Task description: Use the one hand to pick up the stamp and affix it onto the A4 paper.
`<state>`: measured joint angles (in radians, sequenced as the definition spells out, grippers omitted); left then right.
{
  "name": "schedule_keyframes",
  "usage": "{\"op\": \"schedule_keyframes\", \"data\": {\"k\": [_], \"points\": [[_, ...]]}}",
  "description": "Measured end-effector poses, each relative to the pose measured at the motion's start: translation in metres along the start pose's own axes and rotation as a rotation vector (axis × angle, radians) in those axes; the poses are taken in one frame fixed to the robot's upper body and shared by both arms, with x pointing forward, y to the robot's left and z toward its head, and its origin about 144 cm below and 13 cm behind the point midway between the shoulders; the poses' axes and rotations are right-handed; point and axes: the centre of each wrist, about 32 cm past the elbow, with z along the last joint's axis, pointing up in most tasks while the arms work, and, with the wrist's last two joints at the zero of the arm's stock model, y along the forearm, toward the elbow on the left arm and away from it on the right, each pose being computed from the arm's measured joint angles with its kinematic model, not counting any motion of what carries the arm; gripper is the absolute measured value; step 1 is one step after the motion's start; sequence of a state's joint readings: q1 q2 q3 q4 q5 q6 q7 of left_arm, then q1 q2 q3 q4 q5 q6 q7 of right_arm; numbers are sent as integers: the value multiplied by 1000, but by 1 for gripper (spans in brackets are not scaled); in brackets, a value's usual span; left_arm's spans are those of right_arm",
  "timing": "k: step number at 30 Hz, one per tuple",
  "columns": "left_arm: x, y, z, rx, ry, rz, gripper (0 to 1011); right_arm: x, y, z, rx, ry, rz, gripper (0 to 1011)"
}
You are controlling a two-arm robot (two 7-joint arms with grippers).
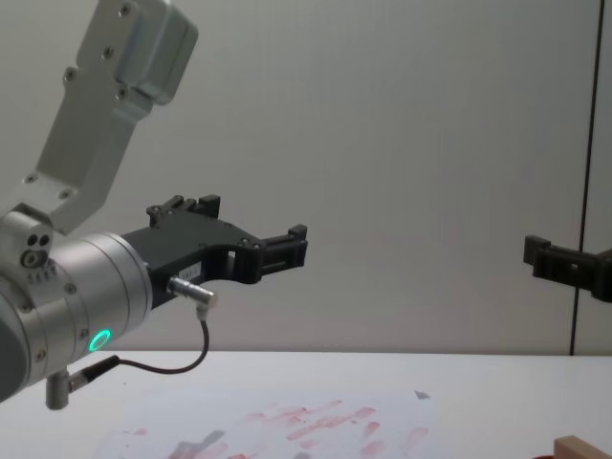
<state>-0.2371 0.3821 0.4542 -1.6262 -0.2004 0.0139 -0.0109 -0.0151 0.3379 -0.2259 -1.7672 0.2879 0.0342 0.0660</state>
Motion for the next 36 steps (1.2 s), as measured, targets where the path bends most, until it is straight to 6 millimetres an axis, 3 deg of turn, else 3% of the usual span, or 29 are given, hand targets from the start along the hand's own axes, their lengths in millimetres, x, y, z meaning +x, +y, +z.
{"op": "schedule_keyframes", "data": {"k": [36], "points": [[0, 0, 0, 0, 0, 0, 1003, 0, 0, 0, 0, 0, 1, 1001]]}}
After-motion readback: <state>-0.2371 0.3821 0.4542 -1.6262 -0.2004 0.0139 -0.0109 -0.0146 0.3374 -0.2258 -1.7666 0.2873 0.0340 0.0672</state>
